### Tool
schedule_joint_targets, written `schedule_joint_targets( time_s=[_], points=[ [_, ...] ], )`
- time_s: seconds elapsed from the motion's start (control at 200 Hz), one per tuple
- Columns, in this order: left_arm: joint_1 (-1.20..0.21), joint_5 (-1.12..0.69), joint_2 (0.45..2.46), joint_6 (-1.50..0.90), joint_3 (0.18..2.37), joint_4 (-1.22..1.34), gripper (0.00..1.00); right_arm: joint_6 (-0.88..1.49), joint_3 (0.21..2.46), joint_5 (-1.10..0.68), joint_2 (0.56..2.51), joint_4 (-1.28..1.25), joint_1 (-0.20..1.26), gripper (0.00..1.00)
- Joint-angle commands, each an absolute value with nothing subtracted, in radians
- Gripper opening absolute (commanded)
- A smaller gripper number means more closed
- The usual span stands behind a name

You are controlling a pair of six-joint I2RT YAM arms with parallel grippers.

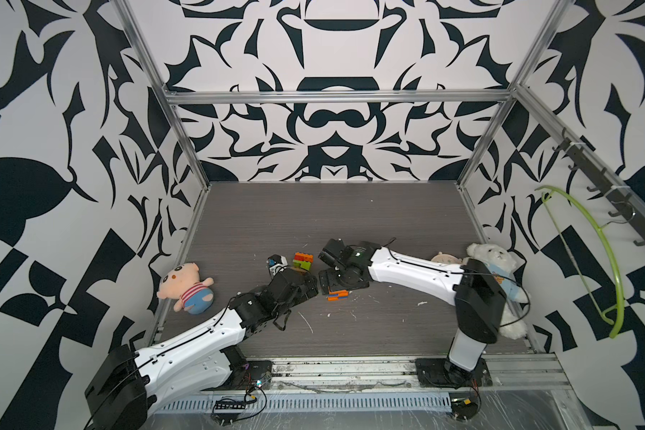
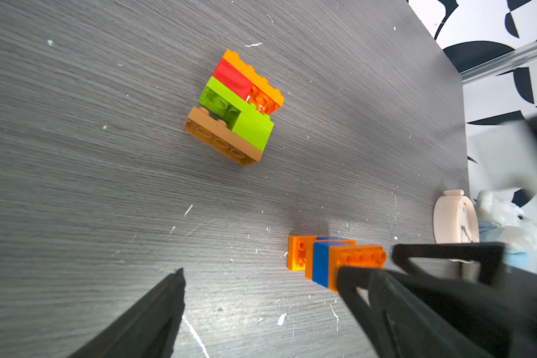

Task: Assemble the number 5 with lego
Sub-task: Adjust the lego brick at the center of the board.

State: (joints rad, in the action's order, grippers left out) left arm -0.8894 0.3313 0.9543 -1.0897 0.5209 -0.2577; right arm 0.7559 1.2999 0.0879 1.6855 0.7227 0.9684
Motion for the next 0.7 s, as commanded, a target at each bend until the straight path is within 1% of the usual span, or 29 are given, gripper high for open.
schedule_joint_targets(
  time_s=[0.0, 0.04, 0.14, 0.235, 0.35, 0.425, 0.5, 0.625, 0.695],
  points=[
    [-0.887, 0.313, 0.965, -1.057, 0.534, -0.248, 0.99, 0.65, 1.197, 0.132, 1.528, 0.597, 0.942, 0.98],
    [-0.888, 0.305, 0.973, -1.052, 0.539, -0.24, 0.99, 0.595, 1.147, 0.132, 1.474, 0.541, 0.924, 0.96],
    [-0.888, 0.289, 0.993, -1.046, 0.543, -0.22, 0.99, 0.418, 1.036, 0.104, 1.37, 0.408, 0.872, 0.96],
    [-0.888, 0.276, 1.009, -1.045, 0.543, -0.203, 0.99, 0.162, 0.97, -0.026, 1.334, 0.347, 0.838, 0.96],
    [-0.888, 0.26, 1.029, -1.043, 0.547, -0.192, 0.99, -0.083, 0.944, -0.161, 1.338, 0.356, 0.831, 0.95],
    [-0.888, 0.253, 1.036, -1.042, 0.552, -0.195, 0.99, -0.17, 0.928, -0.202, 1.358, 0.347, 0.827, 0.94],
    [-0.888, 0.246, 1.037, -1.043, 0.55, -0.195, 0.99, -0.256, 0.911, -0.235, 1.373, 0.333, 0.826, 0.91],
    [-0.888, 0.244, 1.037, -1.04, 0.548, -0.202, 0.99, -0.326, 0.857, -0.244, 1.381, 0.233, 0.826, 0.89],
    [-0.888, 0.243, 1.036, -1.039, 0.548, -0.207, 0.99, -0.334, 0.854, -0.209, 1.405, 0.202, 0.826, 0.87]
  ],
)
